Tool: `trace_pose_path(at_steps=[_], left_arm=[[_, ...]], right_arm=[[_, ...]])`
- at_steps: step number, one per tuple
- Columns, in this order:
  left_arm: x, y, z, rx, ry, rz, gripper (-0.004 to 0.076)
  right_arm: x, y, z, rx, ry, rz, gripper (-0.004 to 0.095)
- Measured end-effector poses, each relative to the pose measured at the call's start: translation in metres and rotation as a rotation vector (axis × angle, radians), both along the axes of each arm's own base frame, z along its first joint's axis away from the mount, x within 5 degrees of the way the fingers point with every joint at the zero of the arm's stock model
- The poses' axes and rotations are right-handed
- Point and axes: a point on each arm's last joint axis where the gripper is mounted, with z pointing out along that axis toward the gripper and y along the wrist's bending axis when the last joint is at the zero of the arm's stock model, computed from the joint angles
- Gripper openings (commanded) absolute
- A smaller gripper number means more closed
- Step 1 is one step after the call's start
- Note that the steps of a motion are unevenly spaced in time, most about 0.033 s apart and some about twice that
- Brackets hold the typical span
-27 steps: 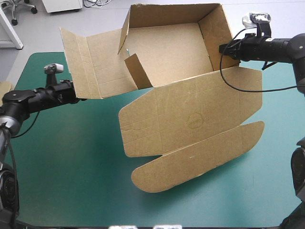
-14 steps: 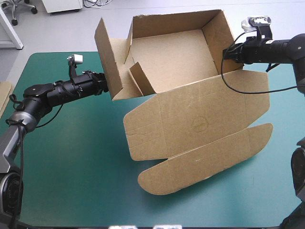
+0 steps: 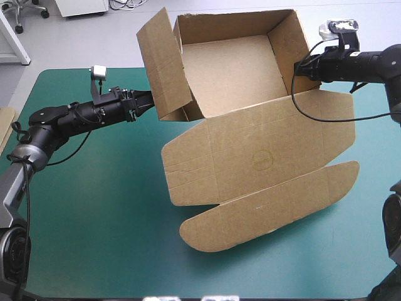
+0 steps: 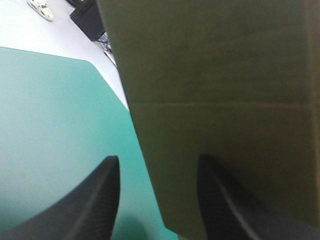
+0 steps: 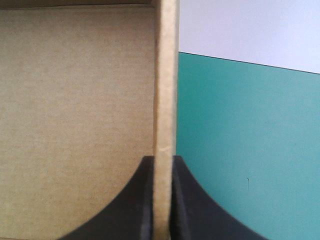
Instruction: Fold the box
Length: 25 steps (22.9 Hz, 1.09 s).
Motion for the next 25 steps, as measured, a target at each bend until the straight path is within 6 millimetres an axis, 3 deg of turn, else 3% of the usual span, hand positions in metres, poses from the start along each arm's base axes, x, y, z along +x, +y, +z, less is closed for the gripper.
trace_pose_path(at_steps=[6, 16, 25], left_arm=[[0.001, -0.001, 0.01, -0.021, 0.009, -0.007, 0.0353], [-0.004, -0.022, 0.063, -0.059, -0.097, -0.091, 0.0362], [-0.001, -0.034, 0.063, -0.007, -0.08, -0.087, 0.0439]], right_arm=[[0.0, 0.0, 0.0, 0.0, -0.005, -0.005, 0.0], [0.001, 0.0, 0.0, 0.0, -0.007, -0.007, 0.0], [0.001, -0.001, -0.001, -0.014, 0.007, -0.021, 0.0]])
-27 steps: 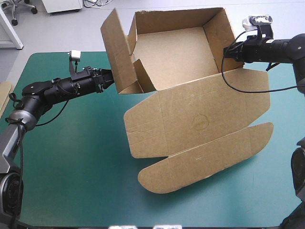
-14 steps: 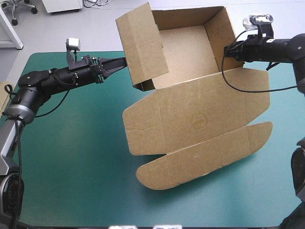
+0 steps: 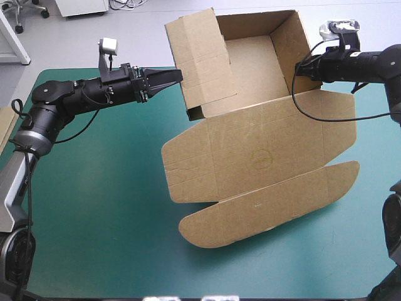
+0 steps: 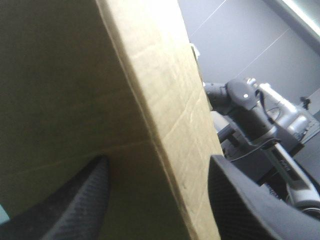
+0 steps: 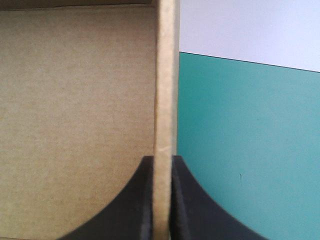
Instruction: Fold the box
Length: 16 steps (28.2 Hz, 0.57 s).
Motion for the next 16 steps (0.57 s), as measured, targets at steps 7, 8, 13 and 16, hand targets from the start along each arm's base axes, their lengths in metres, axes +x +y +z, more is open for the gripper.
trace_pose_path(at_steps=[7, 8, 13, 16], left_arm=[[0.001, -0.012, 0.011, 0.156, -0.049, 0.051, 0.0442], [0.001, -0.012, 0.014, 0.188, -0.059, 0.064, 0.0442], [0.001, -0.016, 0.024, 0.362, -0.085, 0.127, 0.0442], [0.001, -0.016, 0.021, 0.432, -0.079, 0.146, 0.0442]], right_arm=[[0.0, 0.016, -0.003, -0.041, 0.019, 0.005, 0.0], [0.0, 0.019, -0.003, -0.048, 0.021, 0.004, 0.0], [0.001, 0.035, -0.005, -0.065, 0.03, -0.015, 0.0], [0.001, 0.038, -0.006, -0.071, 0.039, -0.028, 0.0]])
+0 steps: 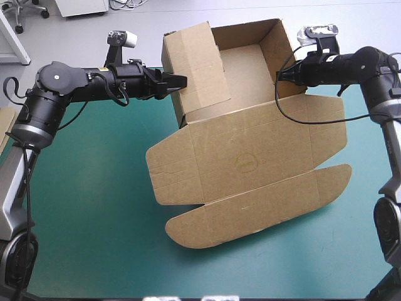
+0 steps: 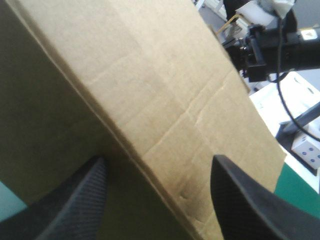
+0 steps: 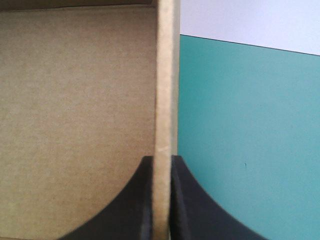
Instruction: Fold the box
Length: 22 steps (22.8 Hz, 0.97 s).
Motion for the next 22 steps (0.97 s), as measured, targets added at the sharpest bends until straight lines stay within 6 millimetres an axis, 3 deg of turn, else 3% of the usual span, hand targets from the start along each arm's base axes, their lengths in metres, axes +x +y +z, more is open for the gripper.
trace_pose_path(at_steps=[11, 18, 22], left_arm=[[0.014, 0.008, -0.013, 0.155, 0.074, 0.121, 0.0442], [0.019, 0.0, -0.013, 0.339, 0.11, 0.171, 0.044], [0.028, -0.001, -0.027, 0.433, 0.183, 0.213, 0.0414]], right_arm=[[-0.004, 0.037, -0.006, -0.048, 0.058, -0.051, 0.0001], [0.0, 0.059, -0.022, -0.072, 0.117, -0.068, 0.0002], [-0.001, 0.07, -0.028, -0.1, 0.133, -0.077, 0.0002]])
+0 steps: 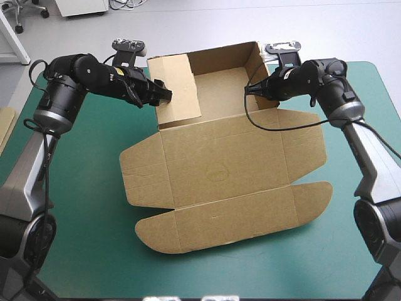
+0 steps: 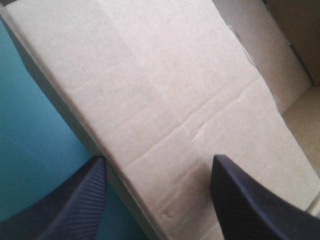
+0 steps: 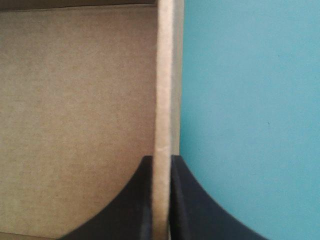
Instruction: Fold the box
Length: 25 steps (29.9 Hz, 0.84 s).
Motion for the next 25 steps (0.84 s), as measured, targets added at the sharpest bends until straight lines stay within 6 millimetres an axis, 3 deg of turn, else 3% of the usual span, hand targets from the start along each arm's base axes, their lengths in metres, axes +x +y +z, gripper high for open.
trace_pose_path(at_steps=[6, 11, 20, 25], left_arm=[[0.011, -0.002, -0.018, 0.021, 0.076, 0.032, 0.0351], [0.019, -0.003, -0.032, 0.056, 0.117, 0.057, 0.035], [0.019, -0.007, -0.037, 0.117, 0.114, 0.082, 0.0343], [0.024, -0.005, -0.042, 0.167, 0.128, 0.099, 0.0236]], right_arm=[[0.0, 0.0, -0.002, 0.001, 0.017, -0.027, 0.0002], [0.0, 0.0, -0.002, 0.02, 0.026, -0.04, 0.0002], [0.002, 0.005, -0.009, 0.056, 0.066, -0.041, 0.0002], [0.007, 0.015, -0.027, 0.052, 0.135, -0.034, 0.0003]])
